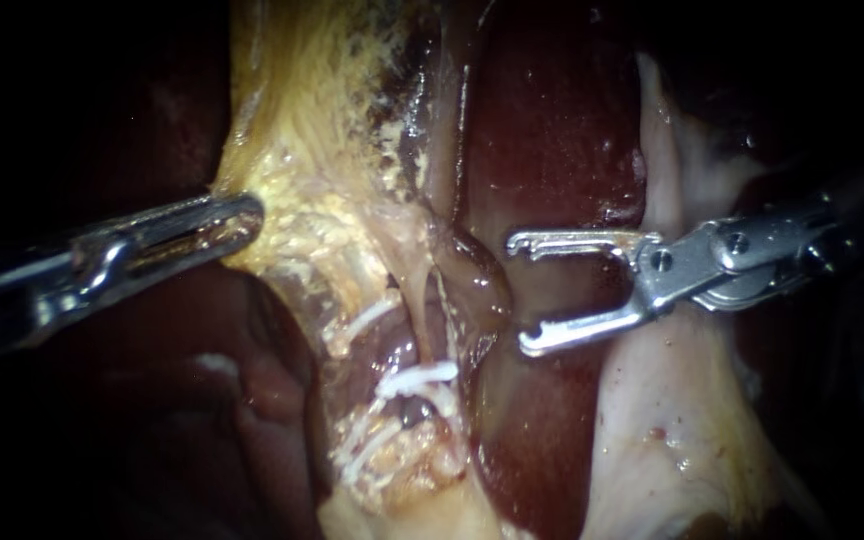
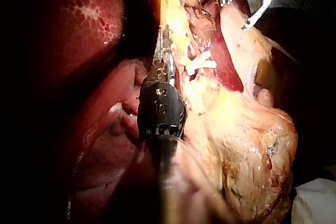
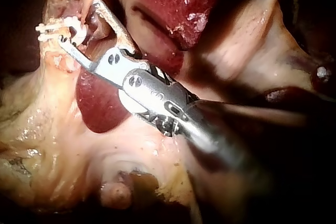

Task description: Going back second clip right tube

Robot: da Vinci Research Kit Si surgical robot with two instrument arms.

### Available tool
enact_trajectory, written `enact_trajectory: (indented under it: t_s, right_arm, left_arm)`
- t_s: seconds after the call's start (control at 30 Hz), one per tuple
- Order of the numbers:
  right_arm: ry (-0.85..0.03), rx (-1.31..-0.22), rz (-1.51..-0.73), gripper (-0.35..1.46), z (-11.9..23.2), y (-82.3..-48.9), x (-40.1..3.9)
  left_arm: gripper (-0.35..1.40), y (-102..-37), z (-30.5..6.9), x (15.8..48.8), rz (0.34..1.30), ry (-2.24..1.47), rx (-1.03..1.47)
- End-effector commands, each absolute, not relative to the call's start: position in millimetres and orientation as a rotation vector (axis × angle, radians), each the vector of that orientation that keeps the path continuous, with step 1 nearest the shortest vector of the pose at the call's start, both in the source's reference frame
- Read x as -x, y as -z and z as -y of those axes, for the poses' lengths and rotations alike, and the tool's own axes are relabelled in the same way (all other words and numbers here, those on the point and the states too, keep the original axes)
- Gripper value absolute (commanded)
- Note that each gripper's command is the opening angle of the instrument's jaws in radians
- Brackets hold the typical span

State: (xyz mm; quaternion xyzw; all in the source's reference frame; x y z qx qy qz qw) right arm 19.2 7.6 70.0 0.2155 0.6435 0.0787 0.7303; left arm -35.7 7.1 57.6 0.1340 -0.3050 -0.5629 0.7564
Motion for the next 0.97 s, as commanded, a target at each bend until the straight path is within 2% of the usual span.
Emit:
enact_trajectory:
  t_s: [0.03,0.27,0.5,0.97]
  right_arm:
    - [-0.173,-0.475,-1.417,0.6,-7.6,-70.0,-19.2]
    - [-0.165,-0.481,-1.42,0.6,-7.2,-69.9,-18.9]
    - [-0.161,-0.484,-1.415,0.59,-7.1,-69.4,-18.8]
    - [-0.161,-0.487,-1.416,0.58,-7.2,-68.9,-18.3]
  left_arm:
    - [-0.35,-58.3,-6.7,36.2,0.665,1.228,-0.301]
    - [-0.35,-62.5,-6.0,39.7,0.676,1.212,-0.321]
    - [-0.35,-63.9,-6.6,42.6,0.683,1.2,-0.332]
    - [-0.35,-64.3,-6.6,43.1,0.69,1.177,-0.346]
